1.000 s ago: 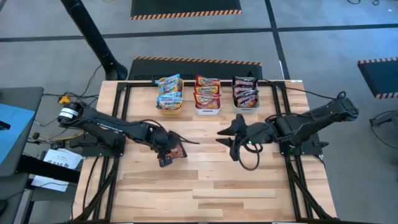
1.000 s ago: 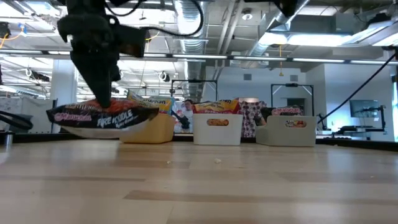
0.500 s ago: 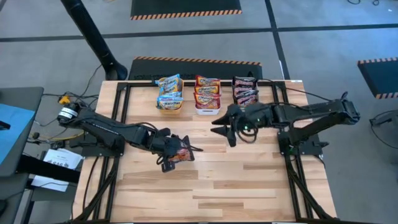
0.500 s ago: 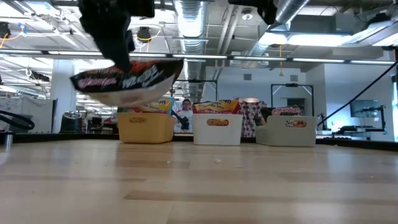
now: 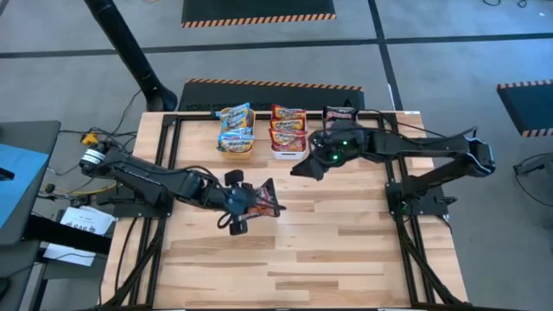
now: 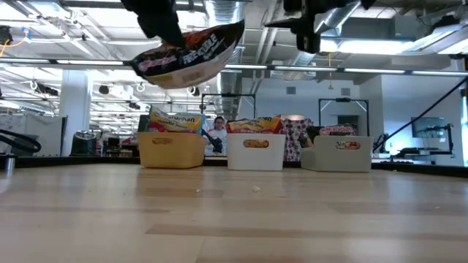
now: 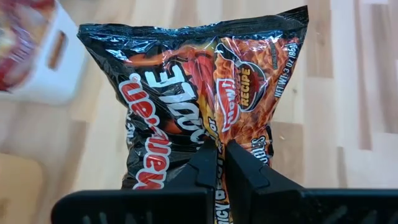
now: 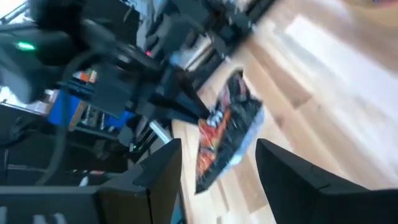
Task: Sort Maruchan noodles
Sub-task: Put the black noodle pack into the gray bin
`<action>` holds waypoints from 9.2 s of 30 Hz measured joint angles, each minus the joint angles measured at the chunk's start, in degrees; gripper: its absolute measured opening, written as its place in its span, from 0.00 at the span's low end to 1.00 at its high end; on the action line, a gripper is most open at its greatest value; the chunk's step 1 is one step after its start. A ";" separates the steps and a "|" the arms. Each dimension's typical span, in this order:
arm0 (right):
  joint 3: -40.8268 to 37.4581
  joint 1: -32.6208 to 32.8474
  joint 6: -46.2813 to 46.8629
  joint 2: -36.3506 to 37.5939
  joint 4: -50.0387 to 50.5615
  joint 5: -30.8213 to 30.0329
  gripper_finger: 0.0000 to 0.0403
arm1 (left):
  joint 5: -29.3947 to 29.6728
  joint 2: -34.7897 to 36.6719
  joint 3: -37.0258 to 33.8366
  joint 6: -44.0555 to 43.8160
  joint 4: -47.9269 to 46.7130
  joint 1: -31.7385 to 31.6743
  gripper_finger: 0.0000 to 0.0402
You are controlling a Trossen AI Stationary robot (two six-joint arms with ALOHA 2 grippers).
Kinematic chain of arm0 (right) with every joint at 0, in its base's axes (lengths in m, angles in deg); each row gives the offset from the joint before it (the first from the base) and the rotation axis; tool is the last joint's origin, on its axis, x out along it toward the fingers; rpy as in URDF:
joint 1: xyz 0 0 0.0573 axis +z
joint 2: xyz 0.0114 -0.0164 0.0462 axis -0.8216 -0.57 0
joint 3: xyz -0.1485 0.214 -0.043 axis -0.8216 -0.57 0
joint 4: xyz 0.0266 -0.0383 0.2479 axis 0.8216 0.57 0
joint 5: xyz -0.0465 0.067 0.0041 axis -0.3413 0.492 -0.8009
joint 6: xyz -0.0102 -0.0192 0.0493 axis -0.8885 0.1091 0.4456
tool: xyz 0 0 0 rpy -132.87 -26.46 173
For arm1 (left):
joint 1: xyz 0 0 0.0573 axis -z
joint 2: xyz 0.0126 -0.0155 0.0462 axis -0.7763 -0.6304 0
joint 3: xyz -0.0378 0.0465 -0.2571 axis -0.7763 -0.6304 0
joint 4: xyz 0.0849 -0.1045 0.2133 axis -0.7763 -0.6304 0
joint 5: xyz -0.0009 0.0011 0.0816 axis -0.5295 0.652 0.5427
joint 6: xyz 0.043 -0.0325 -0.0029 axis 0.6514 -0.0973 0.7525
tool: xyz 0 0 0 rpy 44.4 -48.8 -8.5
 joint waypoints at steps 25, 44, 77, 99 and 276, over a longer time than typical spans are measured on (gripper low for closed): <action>0.02 3.84 6.43 -12.04 -12.29 4.92 0.57 | 5.56 -0.02 2.20 4.14 4.69 -0.48 0.00; 0.02 3.77 7.74 -11.98 -9.62 1.76 0.54 | 8.96 -0.46 2.20 5.69 10.24 -2.96 0.00; 0.02 3.88 -0.79 -11.93 -4.69 2.30 0.02 | 4.39 -0.46 2.18 6.64 10.51 -6.64 0.30; 0.00 9.37 -22.75 0.57 23.28 -18.12 0.02 | -2.62 0.11 2.20 2.15 10.02 -6.39 0.33; -23.87 -26.52 -20.28 8.64 18.03 -27.23 0.34 | -2.50 -2.03 2.14 3.77 10.26 -6.49 0.33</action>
